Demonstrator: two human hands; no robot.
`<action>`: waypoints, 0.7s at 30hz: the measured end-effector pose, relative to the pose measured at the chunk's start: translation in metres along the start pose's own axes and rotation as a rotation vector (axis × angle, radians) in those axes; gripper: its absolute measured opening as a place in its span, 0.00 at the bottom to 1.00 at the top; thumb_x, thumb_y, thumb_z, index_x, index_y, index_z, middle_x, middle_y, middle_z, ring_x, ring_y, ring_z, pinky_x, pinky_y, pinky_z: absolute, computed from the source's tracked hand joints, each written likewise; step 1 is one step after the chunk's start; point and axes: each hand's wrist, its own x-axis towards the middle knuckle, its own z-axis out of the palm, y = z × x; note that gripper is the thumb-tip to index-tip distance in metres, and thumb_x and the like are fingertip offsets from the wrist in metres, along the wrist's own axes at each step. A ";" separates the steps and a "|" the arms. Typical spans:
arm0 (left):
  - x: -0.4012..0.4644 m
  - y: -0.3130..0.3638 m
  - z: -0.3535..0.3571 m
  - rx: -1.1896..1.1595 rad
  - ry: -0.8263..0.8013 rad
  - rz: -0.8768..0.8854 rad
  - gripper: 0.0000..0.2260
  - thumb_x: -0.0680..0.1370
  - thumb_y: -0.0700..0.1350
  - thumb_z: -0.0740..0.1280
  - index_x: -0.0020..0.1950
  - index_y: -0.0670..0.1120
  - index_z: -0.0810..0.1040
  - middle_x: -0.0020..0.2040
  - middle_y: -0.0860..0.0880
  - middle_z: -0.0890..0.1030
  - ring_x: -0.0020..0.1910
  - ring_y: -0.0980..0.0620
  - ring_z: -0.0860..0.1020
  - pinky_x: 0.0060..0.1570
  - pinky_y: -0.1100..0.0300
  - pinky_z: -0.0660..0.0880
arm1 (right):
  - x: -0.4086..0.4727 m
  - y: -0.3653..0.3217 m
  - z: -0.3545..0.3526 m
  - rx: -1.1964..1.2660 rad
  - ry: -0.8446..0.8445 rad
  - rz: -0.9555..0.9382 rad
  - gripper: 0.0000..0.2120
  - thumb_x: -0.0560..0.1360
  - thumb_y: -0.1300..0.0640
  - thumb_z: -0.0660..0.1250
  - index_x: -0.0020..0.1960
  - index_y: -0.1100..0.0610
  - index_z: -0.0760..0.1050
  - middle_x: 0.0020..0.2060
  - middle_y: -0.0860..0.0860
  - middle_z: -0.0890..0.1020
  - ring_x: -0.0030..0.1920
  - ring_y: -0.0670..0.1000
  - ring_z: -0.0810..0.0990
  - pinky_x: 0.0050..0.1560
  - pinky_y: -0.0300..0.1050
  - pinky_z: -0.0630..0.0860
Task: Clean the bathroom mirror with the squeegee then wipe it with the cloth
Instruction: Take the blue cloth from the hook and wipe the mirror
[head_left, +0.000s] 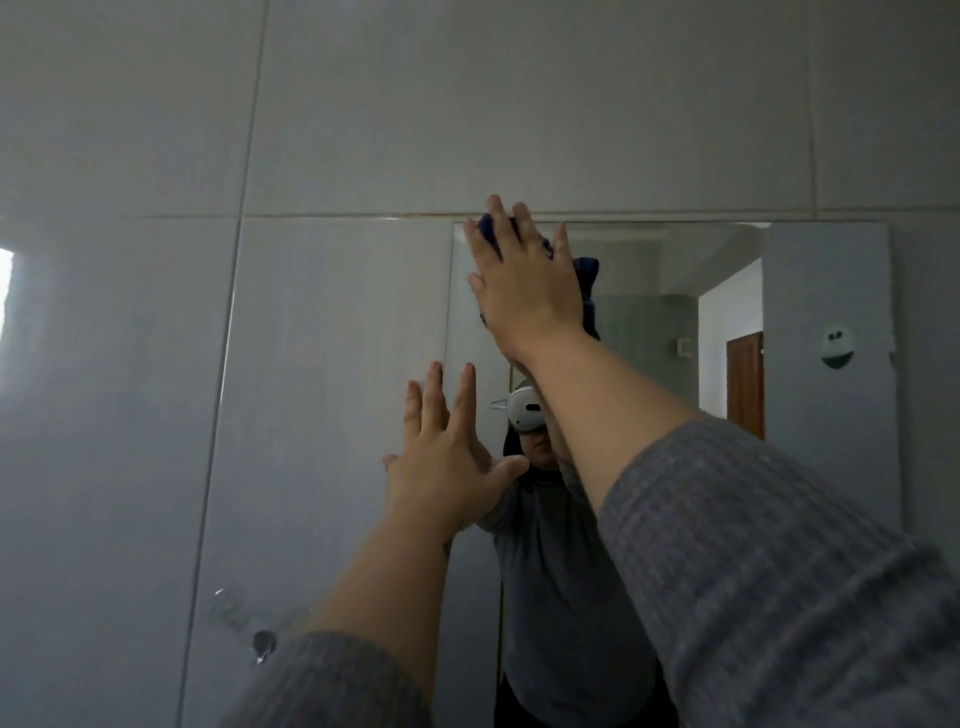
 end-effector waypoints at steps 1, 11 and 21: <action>0.000 0.000 0.000 0.000 0.000 -0.005 0.47 0.69 0.70 0.62 0.72 0.63 0.29 0.75 0.57 0.28 0.74 0.50 0.31 0.65 0.30 0.61 | -0.003 0.007 -0.001 0.002 0.002 0.021 0.26 0.82 0.48 0.47 0.78 0.50 0.46 0.79 0.53 0.47 0.78 0.57 0.47 0.74 0.64 0.47; -0.030 0.042 0.013 0.156 0.203 0.067 0.38 0.76 0.61 0.57 0.78 0.49 0.42 0.78 0.49 0.36 0.76 0.48 0.35 0.71 0.35 0.42 | -0.051 0.107 -0.011 -0.002 -0.020 0.231 0.26 0.82 0.47 0.49 0.78 0.49 0.46 0.79 0.53 0.48 0.78 0.57 0.48 0.73 0.65 0.48; -0.056 0.045 0.054 0.132 0.118 0.082 0.43 0.74 0.65 0.61 0.78 0.49 0.40 0.78 0.47 0.37 0.77 0.46 0.38 0.74 0.42 0.50 | -0.124 0.202 -0.024 0.004 -0.016 0.533 0.26 0.82 0.47 0.48 0.78 0.50 0.47 0.79 0.55 0.48 0.78 0.58 0.50 0.73 0.64 0.50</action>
